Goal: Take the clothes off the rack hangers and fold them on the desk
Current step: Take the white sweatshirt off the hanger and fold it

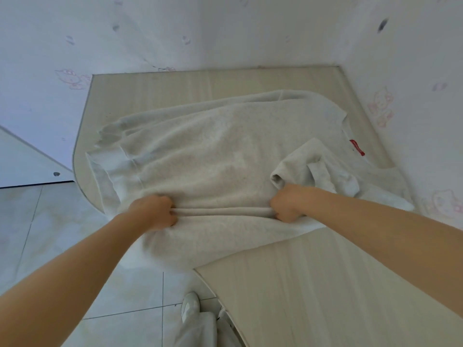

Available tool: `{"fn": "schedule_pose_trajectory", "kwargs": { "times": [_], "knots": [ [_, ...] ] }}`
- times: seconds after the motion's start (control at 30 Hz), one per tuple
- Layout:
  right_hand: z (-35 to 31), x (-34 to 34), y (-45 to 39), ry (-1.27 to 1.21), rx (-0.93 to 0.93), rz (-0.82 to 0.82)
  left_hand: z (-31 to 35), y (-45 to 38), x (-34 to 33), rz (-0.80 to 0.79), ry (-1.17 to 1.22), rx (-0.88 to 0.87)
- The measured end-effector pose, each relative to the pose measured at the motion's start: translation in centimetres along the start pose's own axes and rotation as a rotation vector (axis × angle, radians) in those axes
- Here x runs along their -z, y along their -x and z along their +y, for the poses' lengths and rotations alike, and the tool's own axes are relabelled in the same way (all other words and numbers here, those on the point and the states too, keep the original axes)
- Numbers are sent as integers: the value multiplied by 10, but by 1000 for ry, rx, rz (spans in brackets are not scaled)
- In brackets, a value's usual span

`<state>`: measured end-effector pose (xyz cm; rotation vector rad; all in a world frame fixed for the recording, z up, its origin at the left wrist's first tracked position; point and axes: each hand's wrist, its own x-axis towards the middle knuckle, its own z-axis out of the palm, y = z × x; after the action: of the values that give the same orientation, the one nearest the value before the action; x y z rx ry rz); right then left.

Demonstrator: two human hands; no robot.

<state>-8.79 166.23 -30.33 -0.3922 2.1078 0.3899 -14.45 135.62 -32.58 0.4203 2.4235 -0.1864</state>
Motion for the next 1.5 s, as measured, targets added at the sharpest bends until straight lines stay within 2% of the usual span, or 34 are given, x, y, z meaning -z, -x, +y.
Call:
{"fn": "schedule_pose_trajectory", "kwargs": {
  "times": [0.1, 0.17, 0.23, 0.3, 0.47, 0.6, 0.67, 0.73, 0.8, 0.87, 0.93, 1.0, 1.03, 1.1, 1.17, 1.23, 1.3, 1.4, 1.43, 1.5],
  "knots": [
    [-16, 3, -4, -124, 19, -133, -9, -7, 10, 96, -100, 10],
    [-23, 8, -9, -216, 23, -131, -15, -13, 17, 180, -150, 19],
    [-25, 11, -13, -289, -3, -24, -22, -20, 24, 265, -217, 32],
    [-22, 12, -16, -392, -52, 169, -31, -24, 28, 294, -190, 67],
    [-12, 17, -19, -832, -9, 464, -46, -21, 37, 46, 111, 148],
    [-7, 15, -15, -837, 23, 526, -51, -15, 28, 47, -27, 149],
    [0, 14, -6, -982, 76, 613, -43, -15, 21, 102, -118, 112],
    [19, 9, 4, -1121, -9, 787, -23, -15, 14, 220, -144, 78],
    [51, -6, 9, -1191, -254, 930, 4, -13, 9, 299, -96, 19],
    [89, -32, 13, -1200, -534, 893, 39, -13, 6, 301, 25, -88],
    [119, -63, 16, -1152, -760, 638, 78, -15, 8, 263, 208, -189],
    [133, -85, 18, -1217, -814, 424, 118, -16, 11, 188, 454, -240],
    [135, -92, 18, -1298, -776, 395, 136, -18, 12, 147, 576, -247],
    [135, -100, 17, -1429, -693, 423, 166, -21, 18, 53, 800, -247],
    [132, -101, 18, -1520, -645, 444, 189, -27, 23, 1, 925, -236],
    [131, -103, 19, -1533, -557, 517, 208, -37, 25, 47, 851, -230],
    [134, -101, 20, -1426, -498, 703, 219, -45, 28, 148, 717, -224],
    [149, -100, 24, -1251, -555, 953, 230, -50, 40, 309, 754, -266],
    [154, -101, 25, -1232, -565, 976, 232, -52, 43, 336, 780, -278],
    [163, -107, 25, -1232, -568, 887, 235, -58, 44, 311, 763, -266]
  ]
}}
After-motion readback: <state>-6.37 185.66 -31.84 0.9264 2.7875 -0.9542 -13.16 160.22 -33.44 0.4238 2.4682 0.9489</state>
